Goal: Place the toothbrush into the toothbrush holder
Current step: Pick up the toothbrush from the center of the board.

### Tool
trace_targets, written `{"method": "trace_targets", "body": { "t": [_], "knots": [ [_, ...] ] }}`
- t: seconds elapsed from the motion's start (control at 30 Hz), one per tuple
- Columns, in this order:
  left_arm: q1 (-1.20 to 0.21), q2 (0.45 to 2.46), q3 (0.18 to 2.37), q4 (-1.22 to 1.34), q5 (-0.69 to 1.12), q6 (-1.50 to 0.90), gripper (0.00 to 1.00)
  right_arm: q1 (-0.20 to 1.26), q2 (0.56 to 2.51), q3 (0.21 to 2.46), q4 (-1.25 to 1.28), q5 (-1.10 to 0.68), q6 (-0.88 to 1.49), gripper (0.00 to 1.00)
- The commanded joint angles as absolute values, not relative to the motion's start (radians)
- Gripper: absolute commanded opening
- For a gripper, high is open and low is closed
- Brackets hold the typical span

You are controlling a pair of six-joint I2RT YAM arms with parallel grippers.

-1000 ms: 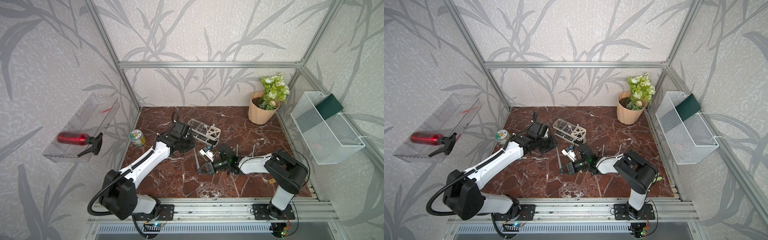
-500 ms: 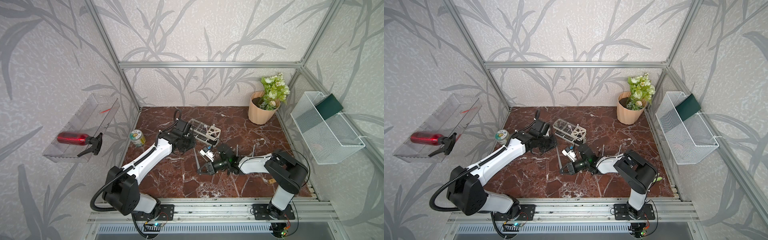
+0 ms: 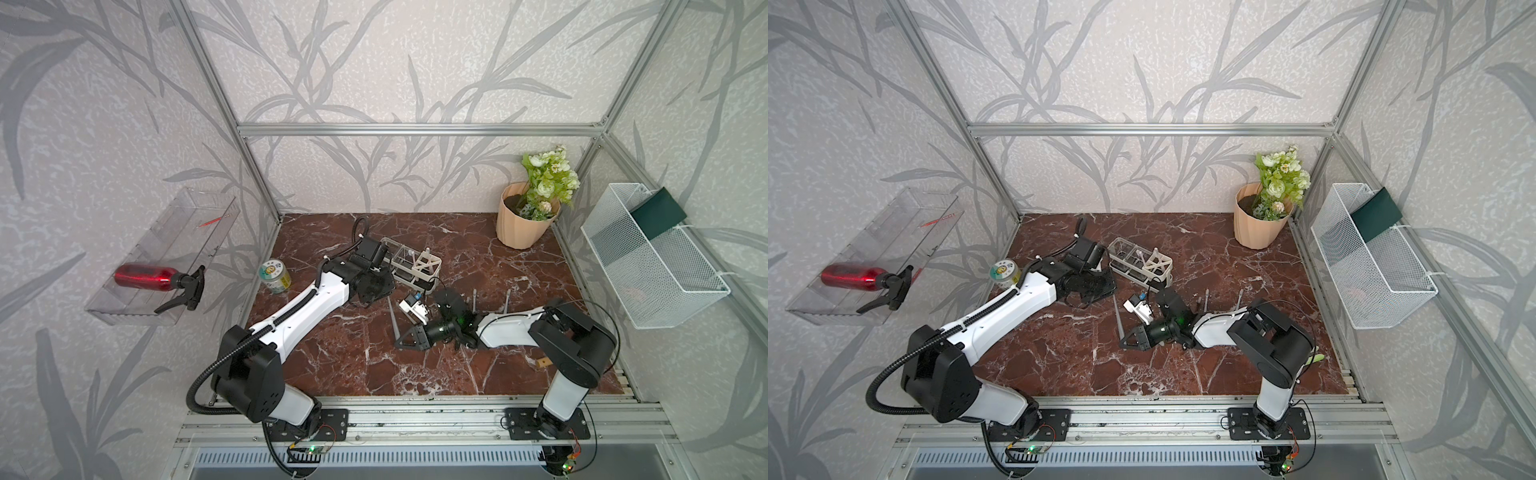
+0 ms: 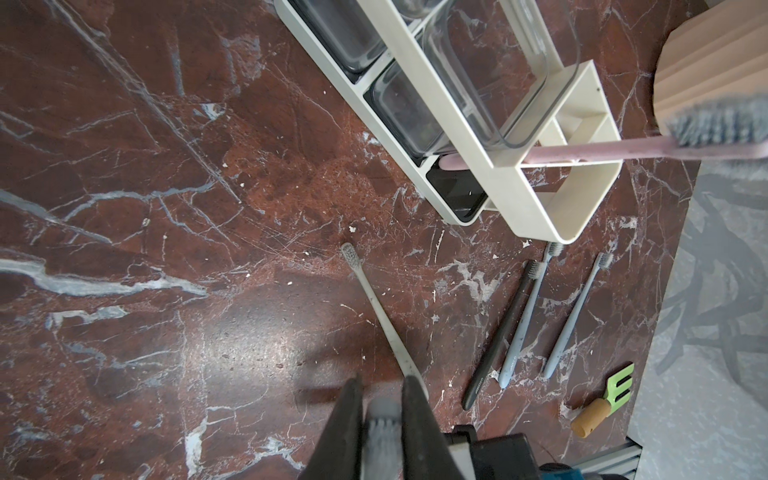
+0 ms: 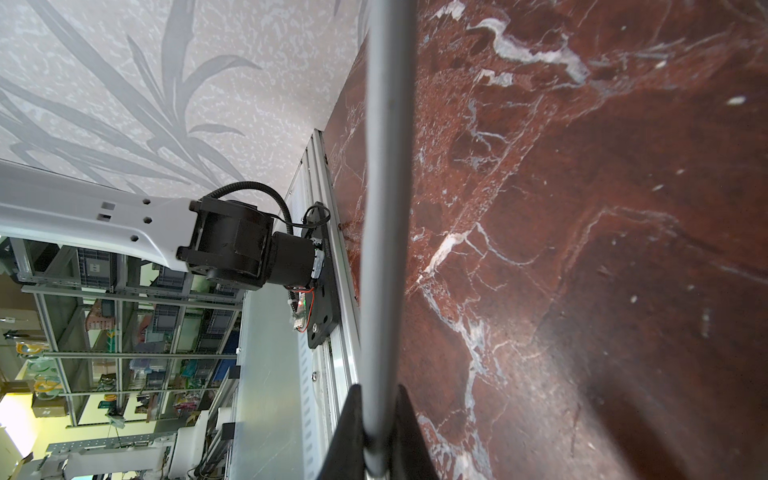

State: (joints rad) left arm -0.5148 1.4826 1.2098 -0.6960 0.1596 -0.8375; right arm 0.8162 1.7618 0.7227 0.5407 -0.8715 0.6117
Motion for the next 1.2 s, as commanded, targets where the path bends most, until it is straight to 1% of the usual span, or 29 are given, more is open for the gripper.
{"method": "trace_targets", "body": {
  "t": [0.0, 0.23, 0.4, 0.53, 0.57, 0.6, 0.63, 0.73, 0.8, 0.83, 1.03, 1.17],
  "knots": [
    [-0.521, 1.491, 1.246, -0.741, 0.126, -0.822, 0.16, 0.818, 1.742, 0.746, 0.523, -0.872, 0.592, 0.00],
    [-0.520, 1.489, 1.257, -0.760, 0.106, -0.812, 0.08, 0.818, 1.730, 0.748, 0.501, -0.859, 0.576, 0.00],
    [-0.521, 1.483, 1.269, -0.778, 0.086, -0.798, 0.00, 0.807, 1.715, 0.739, 0.493, -0.840, 0.574, 0.00],
    [-0.520, 1.473, 1.285, -0.798, 0.055, -0.782, 0.00, 0.791, 1.712, 0.723, 0.503, -0.824, 0.579, 0.00],
    [-0.520, 1.471, 1.289, -0.799, 0.048, -0.777, 0.00, 0.789, 1.686, 0.720, 0.506, -0.822, 0.581, 0.00],
    [-0.520, 1.470, 1.292, -0.801, 0.046, -0.774, 0.00, 0.787, 1.682, 0.718, 0.507, -0.819, 0.583, 0.02],
    [-0.520, 1.469, 1.298, -0.805, 0.043, -0.772, 0.00, 0.785, 1.681, 0.715, 0.508, -0.816, 0.584, 0.04],
    [-0.520, 1.473, 1.316, -0.819, 0.029, -0.756, 0.00, 0.781, 1.673, 0.712, 0.514, -0.816, 0.585, 0.15],
    [-0.520, 1.473, 1.329, -0.831, 0.015, -0.744, 0.00, 0.775, 1.658, 0.701, 0.517, -0.804, 0.585, 0.27],
    [-0.521, 1.472, 1.336, -0.838, 0.006, -0.738, 0.00, 0.771, 1.648, 0.695, 0.518, -0.800, 0.585, 0.30],
    [-0.520, 1.477, 1.415, -0.886, -0.024, -0.689, 0.00, 0.735, 1.566, 0.640, 0.523, -0.740, 0.577, 0.49],
    [-0.529, 1.463, 1.507, -0.908, -0.037, -0.652, 0.00, 0.698, 1.476, 0.584, 0.517, -0.639, 0.565, 0.59]
  ]
}}
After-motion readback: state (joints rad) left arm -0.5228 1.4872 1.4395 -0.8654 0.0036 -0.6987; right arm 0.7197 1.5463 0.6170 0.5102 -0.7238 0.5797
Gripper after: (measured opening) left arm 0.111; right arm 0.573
